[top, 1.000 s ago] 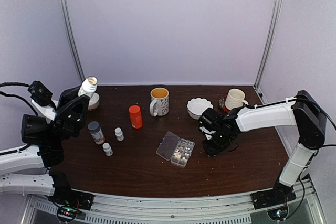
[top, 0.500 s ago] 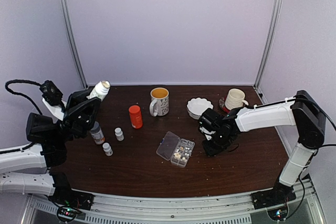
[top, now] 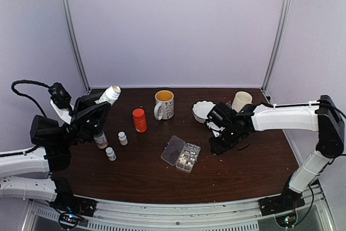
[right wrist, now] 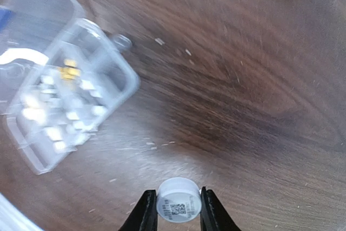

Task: Sort the pills into containers
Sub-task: Pick up the lid of the pill bottle from the center of the board, then screw the lid of the pill bottle onto the pill bottle.

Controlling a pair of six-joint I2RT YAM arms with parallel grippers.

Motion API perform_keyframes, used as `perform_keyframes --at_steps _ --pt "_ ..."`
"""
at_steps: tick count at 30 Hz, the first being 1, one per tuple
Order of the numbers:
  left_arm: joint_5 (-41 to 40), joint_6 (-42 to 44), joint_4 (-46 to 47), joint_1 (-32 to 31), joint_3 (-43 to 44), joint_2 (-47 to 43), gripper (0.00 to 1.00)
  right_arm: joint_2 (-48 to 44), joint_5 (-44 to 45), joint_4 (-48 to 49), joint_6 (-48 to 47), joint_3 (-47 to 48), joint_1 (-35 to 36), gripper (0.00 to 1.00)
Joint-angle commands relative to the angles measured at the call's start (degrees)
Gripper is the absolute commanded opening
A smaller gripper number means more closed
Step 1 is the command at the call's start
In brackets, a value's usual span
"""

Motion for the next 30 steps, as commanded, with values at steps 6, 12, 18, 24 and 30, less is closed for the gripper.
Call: perform_keyframes --at_steps 6,12,18,24,30 --pt "2.3 -7.3 6.8 0.4 1.9 7.3 0.00 -20.8 -14.3 5.0 -1.9 4.7 0.3 0.23" --pt "5.8 -13.5 11.3 -1.6 5.5 16.0 0.00 -29.4 -20.9 11.8 -1.5 8.1 2.2 0.22" --pt "8.6 -20.4 15.2 -2.8 9.8 21.8 0.00 -33.0 -26.2 21.8 0.3 9.7 6.0 0.21" --pt "10.0 -20.4 11.4 -3.6 12.5 22.1 0.00 -30.5 -25.8 23.6 -2.4 15.4 11.0 0.20" --pt "9.2 -18.7 7.6 -4.4 13.0 20.7 0.00 -25.8 -22.8 22.8 -6.5 21.1 16.0 0.19"
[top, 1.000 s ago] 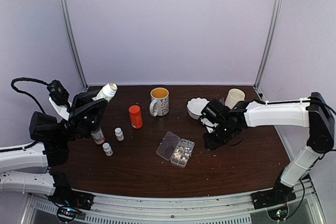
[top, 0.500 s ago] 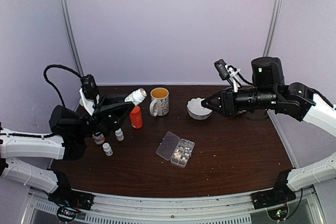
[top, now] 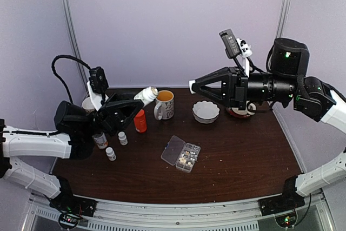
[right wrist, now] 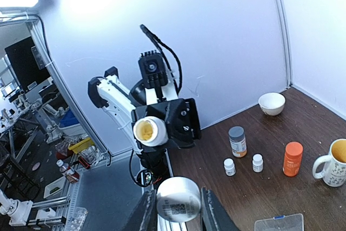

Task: Sort the pills into containers
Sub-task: Screw the lid of the pill bottle onto the pill bottle.

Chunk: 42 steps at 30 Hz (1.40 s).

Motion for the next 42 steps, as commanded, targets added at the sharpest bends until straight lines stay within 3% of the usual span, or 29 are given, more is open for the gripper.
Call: perform_keyframes --at_steps 1,16,42 --pt "0.2 1.1 -3.1 -0.8 1.6 -1.6 0.00 3.1 2.6 -0.5 -4.5 4.5 3.4 0.19" --pt "-0.4 3.2 -7.4 -1.8 2.2 -2.4 0.00 10.6 7.7 -7.9 -10.7 13.7 7.9 0.19" --pt "0.4 2.6 -7.6 -2.1 3.0 -1.0 0.00 12.9 7.4 -10.3 -12.9 16.3 9.7 0.20"
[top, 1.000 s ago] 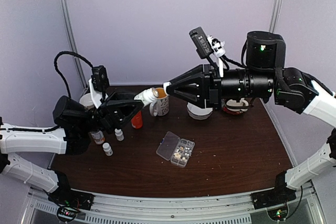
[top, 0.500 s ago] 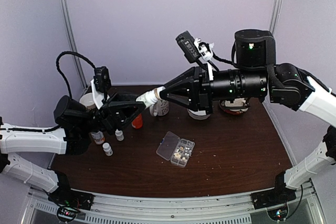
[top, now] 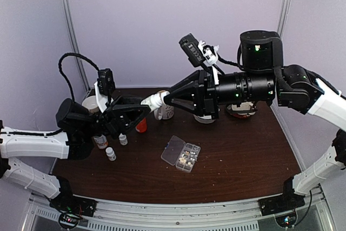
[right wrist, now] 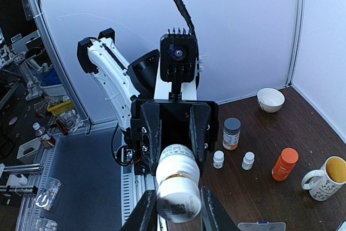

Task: Sort the pills into containers
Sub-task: Screw the lid of the pill bottle onto the pill bottle.

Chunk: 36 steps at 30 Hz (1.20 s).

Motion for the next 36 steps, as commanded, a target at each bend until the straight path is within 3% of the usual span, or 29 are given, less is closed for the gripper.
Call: perform_keyframes --at_steps 1,22,36 --pt "0.5 0.2 1.5 -0.3 2.3 0.5 0.00 0.3 -0.1 1.0 -0.2 1.3 0.8 0.20" --pt "2.5 -1.1 -0.6 -0.3 4.1 1.9 0.00 1.7 -0.6 -2.3 -1.6 3.5 0.9 0.20" --pt "4.7 -4.8 -5.7 -0.3 8.0 3.5 0.00 0.1 0.8 -9.7 -17.7 2.4 1.3 0.19"
